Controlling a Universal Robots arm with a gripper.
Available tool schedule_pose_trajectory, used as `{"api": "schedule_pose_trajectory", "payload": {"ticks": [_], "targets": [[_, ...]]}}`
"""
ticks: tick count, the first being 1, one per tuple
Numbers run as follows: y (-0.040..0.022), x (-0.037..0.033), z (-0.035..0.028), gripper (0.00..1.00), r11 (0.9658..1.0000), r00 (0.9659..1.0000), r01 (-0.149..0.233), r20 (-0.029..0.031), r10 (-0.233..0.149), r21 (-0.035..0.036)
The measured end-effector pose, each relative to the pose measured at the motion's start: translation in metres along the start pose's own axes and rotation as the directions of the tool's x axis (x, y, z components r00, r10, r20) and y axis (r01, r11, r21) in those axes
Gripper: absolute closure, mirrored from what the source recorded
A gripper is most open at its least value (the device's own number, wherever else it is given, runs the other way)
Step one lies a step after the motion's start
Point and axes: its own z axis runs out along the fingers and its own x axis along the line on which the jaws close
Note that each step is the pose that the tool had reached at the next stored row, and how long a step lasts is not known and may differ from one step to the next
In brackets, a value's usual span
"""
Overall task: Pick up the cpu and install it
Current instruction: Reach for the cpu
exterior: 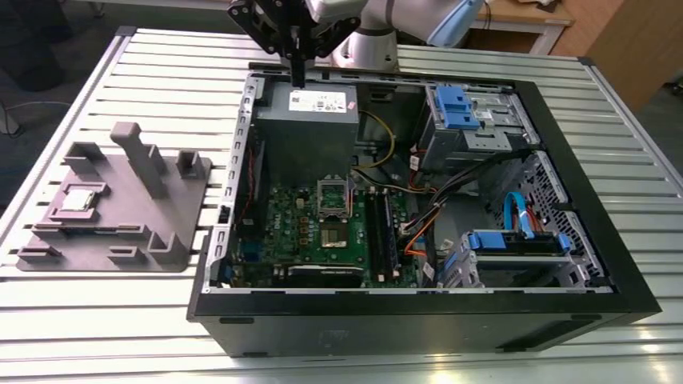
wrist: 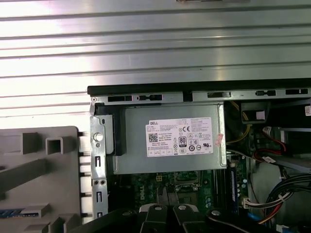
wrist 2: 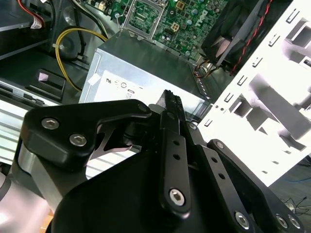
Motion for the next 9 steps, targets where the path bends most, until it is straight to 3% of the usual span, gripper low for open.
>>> {"api": "schedule_pose_trajectory", "payload": {"ticks": [9], "targets": [[-0.0003, 0.0039, -0.0001, 0.89, 1.0, 1.0, 0.0, 0.0, 0.0, 0.0]]}}
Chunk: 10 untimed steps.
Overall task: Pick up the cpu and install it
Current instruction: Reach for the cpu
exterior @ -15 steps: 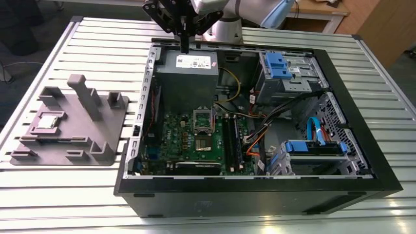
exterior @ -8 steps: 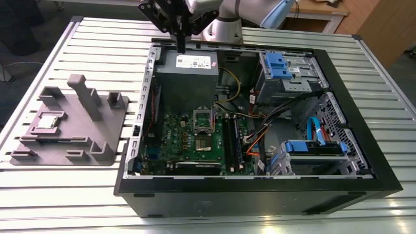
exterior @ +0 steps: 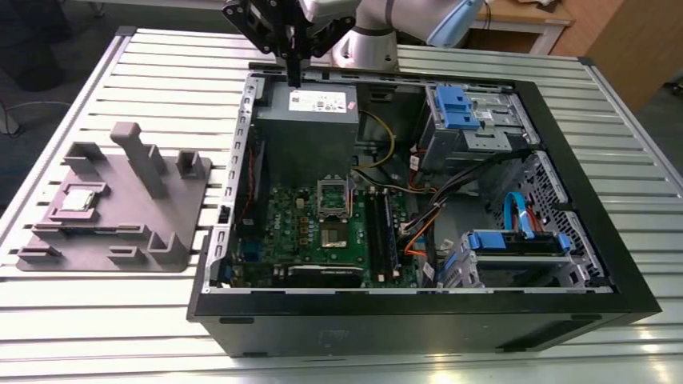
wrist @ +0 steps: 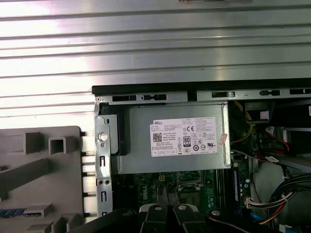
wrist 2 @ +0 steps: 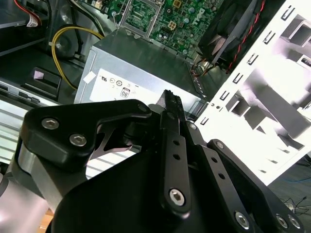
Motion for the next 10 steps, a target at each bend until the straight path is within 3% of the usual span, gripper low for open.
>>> {"api": "schedule_pose_trajectory", "payload": {"ticks": [10], "targets": [[-0.0001, 0.0012, 0.0, 0.89, 1.0, 1.0, 0.0, 0.0, 0.0, 0.0]]}}
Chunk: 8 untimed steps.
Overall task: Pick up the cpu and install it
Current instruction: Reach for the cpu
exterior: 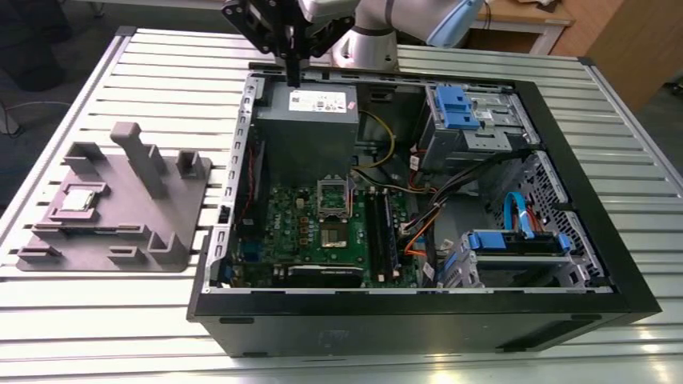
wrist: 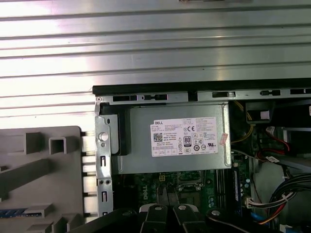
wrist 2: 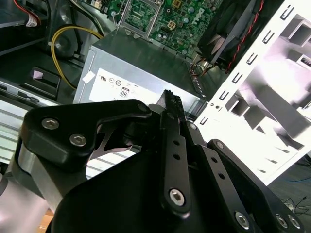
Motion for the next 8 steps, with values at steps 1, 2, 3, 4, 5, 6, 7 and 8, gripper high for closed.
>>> {"api": "schedule_pose_trajectory", "payload": {"ticks": [1, 2, 3, 4, 5, 6, 7, 8], "targets": [[-0.0001, 0.0008, 0.0, 0.89, 1.0, 1.0, 0.0, 0.0, 0.0, 0.0], [-0.0001, 0.002, 0.0, 0.89, 1.0, 1.0, 0.0, 0.0, 0.0, 0.0], [-0.0002, 0.0034, 0.0, 0.89, 1.0, 1.0, 0.0, 0.0, 0.0, 0.0], [-0.0004, 0.0052, -0.0001, 0.89, 1.0, 1.0, 0.0, 0.0, 0.0, 0.0], [-0.0005, 0.0072, -0.0001, 0.89, 1.0, 1.0, 0.0, 0.0, 0.0, 0.0], [-0.0007, 0.0093, -0.0001, 0.89, 1.0, 1.0, 0.0, 0.0, 0.0, 0.0], [-0.0009, 0.0117, -0.0002, 0.89, 1.0, 1.0, 0.0, 0.0, 0.0, 0.0], [-0.0011, 0.0144, -0.0002, 0.89, 1.0, 1.0, 0.0, 0.0001, 0.0, -0.0001]]}}
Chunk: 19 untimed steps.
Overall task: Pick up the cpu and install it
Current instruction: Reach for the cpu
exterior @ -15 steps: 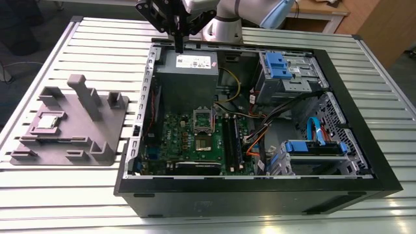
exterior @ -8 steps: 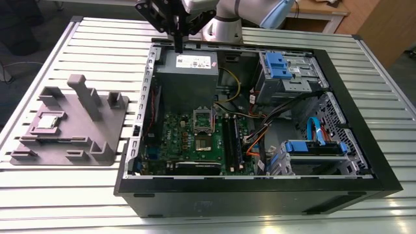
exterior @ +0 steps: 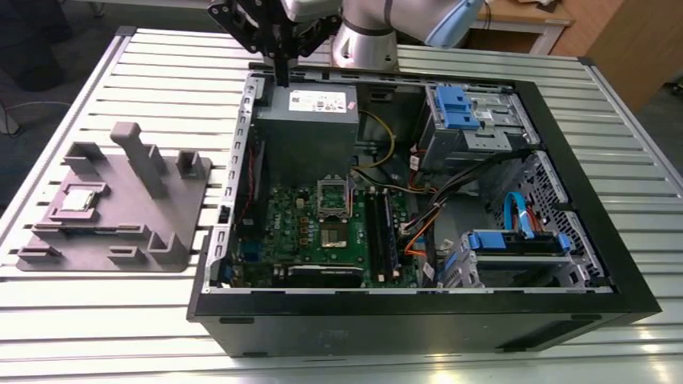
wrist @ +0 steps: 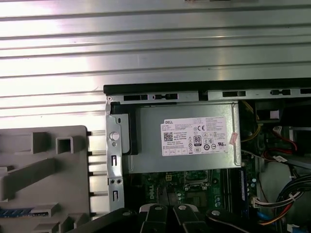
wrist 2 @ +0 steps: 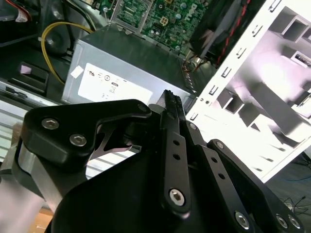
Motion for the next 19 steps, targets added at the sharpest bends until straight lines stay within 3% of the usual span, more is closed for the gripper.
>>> {"api": "schedule_pose_trajectory", "payload": {"ticks": [7, 19], "targets": [[-0.0013, 0.0173, -0.0003, 0.89, 1.0, 1.0, 0.0, 0.0004, 0.0, 0.0001], [-0.0014, 0.019, -0.0003, 0.89, 1.0, 1.0, 0.0, 0.0004, 0.0, 0.0]]}}
